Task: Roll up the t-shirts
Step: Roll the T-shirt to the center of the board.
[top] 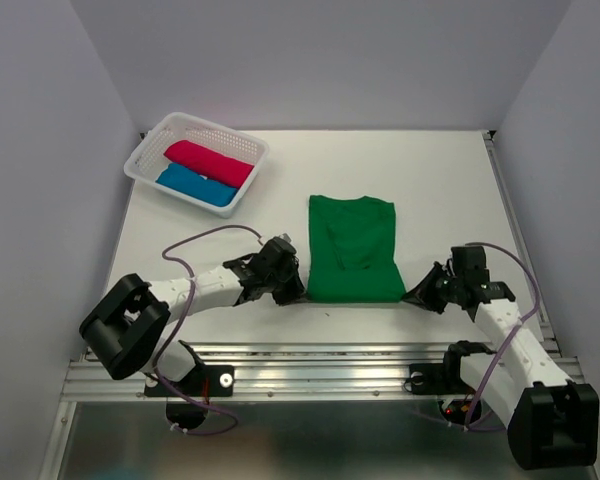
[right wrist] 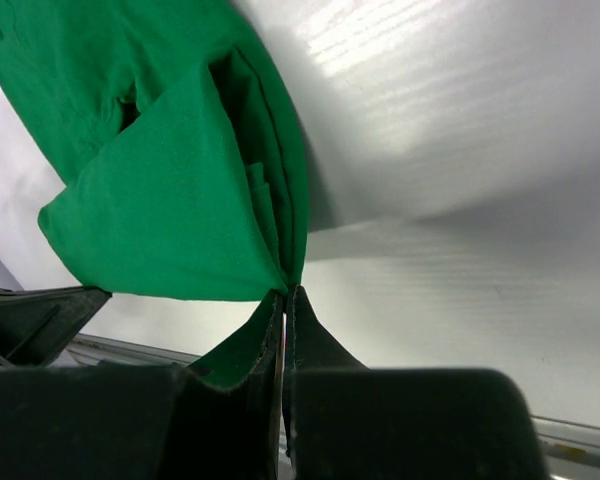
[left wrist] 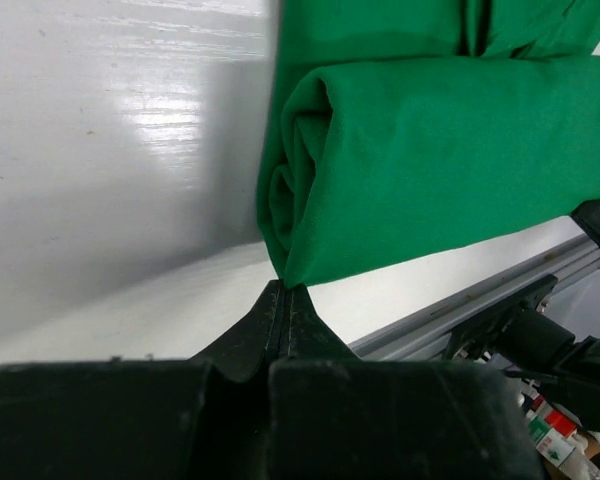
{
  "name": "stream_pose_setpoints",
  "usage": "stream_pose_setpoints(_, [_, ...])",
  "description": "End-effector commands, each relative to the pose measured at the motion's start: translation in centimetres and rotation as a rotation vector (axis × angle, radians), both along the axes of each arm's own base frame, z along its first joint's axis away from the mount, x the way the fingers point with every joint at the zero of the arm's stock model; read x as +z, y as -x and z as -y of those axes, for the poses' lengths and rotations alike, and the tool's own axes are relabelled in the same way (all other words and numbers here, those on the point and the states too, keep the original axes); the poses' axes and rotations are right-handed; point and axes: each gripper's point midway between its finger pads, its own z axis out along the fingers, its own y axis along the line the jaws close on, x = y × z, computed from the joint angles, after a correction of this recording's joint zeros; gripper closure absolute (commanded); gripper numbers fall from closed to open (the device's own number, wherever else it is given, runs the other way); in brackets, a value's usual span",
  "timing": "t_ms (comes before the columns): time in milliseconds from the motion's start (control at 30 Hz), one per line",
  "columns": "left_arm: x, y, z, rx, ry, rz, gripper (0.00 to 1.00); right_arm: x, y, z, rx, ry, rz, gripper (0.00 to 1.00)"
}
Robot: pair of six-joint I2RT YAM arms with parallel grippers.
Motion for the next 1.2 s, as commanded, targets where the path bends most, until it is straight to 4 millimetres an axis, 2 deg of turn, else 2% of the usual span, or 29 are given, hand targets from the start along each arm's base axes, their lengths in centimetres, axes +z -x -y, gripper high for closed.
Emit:
stream_pose_setpoints(0, [2.5,0.2,0.3,-0.012,-0.001,-0.012,1.0,0.6,1.0,0.6,-0.009,0.028,-0.03,0.99])
stream_pose_setpoints(300, [4.2,0.0,0.8,0.003,-0.009,-0.065,1.0,2.0,-0.3,1.1,-0.02,0.06,-0.02,0.99])
stream_pose_setpoints(567, [4.7,0.3,1.3,-0.014,-0.009,-0.145,1.0,3.6,-1.8,1.4,-0.03,0.082,0.0,0.99])
stream_pose_setpoints(700, [4.7,-0.3,0.9,-0.001,-0.033,-0.172,1.0,3.7,-2.3,1.5,-0.04,0.087,-0.003,0.99])
stream_pose_setpoints(833, [5.0,-1.7,0.6,0.031,-0.067,-0.167,1.0,3.9,-3.2,1.6,-0.049,0.092,0.009,0.99])
stream_pose_setpoints(1000, [4.5,-3.0,0.4,0.035,-0.1,-0.17,1.0,4.8,-5.2,1.8,-0.081,0.094,0.041,0.99])
stream_pose_setpoints(1167, [5.0,-4.7,0.2,0.048,-0.11,-0.168,1.0,5.2,-7.0,2.0,-0.099,0.099,0.065,0.99])
